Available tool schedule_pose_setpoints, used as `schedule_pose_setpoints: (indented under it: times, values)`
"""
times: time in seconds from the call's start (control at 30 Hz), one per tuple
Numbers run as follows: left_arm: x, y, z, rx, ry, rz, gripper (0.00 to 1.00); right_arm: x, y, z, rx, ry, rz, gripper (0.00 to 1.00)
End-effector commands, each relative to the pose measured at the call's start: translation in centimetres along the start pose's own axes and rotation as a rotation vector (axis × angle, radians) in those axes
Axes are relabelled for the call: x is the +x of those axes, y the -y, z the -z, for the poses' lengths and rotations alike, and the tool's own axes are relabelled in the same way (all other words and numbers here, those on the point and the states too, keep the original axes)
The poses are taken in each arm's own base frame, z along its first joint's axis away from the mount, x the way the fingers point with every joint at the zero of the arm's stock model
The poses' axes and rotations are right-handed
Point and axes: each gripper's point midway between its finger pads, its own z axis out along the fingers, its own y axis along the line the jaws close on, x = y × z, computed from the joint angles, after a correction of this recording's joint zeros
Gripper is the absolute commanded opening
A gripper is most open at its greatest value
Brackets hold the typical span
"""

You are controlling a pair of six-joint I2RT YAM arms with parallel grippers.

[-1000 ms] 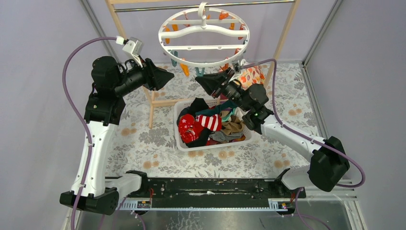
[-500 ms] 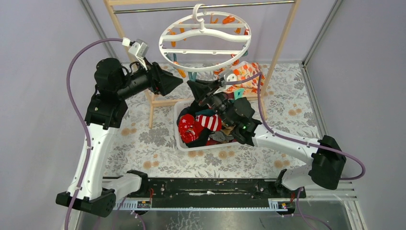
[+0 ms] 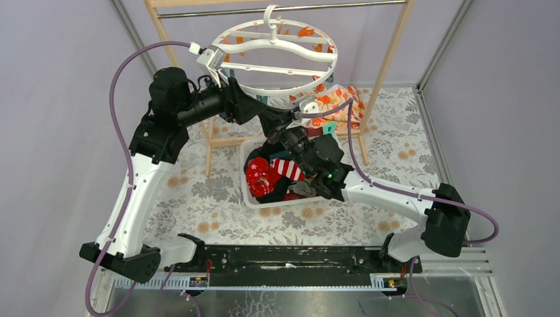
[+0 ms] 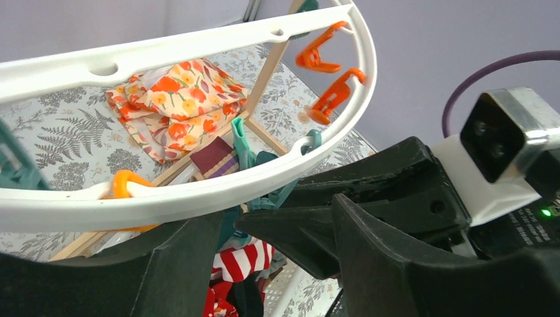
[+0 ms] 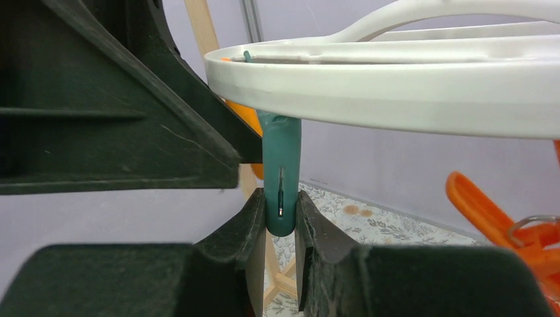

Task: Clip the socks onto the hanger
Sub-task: Open the clamp at the hanger.

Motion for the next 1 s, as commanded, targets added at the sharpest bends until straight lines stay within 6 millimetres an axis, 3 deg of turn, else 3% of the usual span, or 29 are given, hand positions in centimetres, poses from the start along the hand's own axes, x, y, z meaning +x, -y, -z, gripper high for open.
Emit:
schedule_pose_setpoints:
  times: [0.0, 0.3, 0.63, 0.8, 0.87, 0.97]
  values:
    - [-0.8, -0.7, -0.6, -0.044, 0.024, -0.038, 0.67, -2.8, -1.3, -0.6, -0.018, 0.067, -0.009, 0.0]
    - [-1.8, -1.0, -1.9, -0.037, 0.043, -0.045, 0.66, -1.9, -2.4, -0.9, -0.049, 0.034, -0.001, 0.0]
    - [-2.1, -1.8, -2.5, -0.061, 0.073, -0.022, 0.52, -0.2, -3.1, -1.2, -0.071, -0.037, 0.03, 0.0]
    - [-2.5, -1.3, -2.3, -0.05, 0.086, -0.008, 0.64, 0.3, -3.1, -1.0, -0.068, -0.056, 0.024, 0.0]
    - [-2.7, -1.2, -2.2, -0.05, 0.096, 0.003, 0.64, 0.4, -3.1, -1.0, -0.066, -0.06, 0.022, 0.0]
    - [-3.0, -1.4, -2.3, -0.06, 0.126, 0.032, 0.56, 0.4, -3.1, -0.9, -0.061, -0.061, 0.015, 0.0]
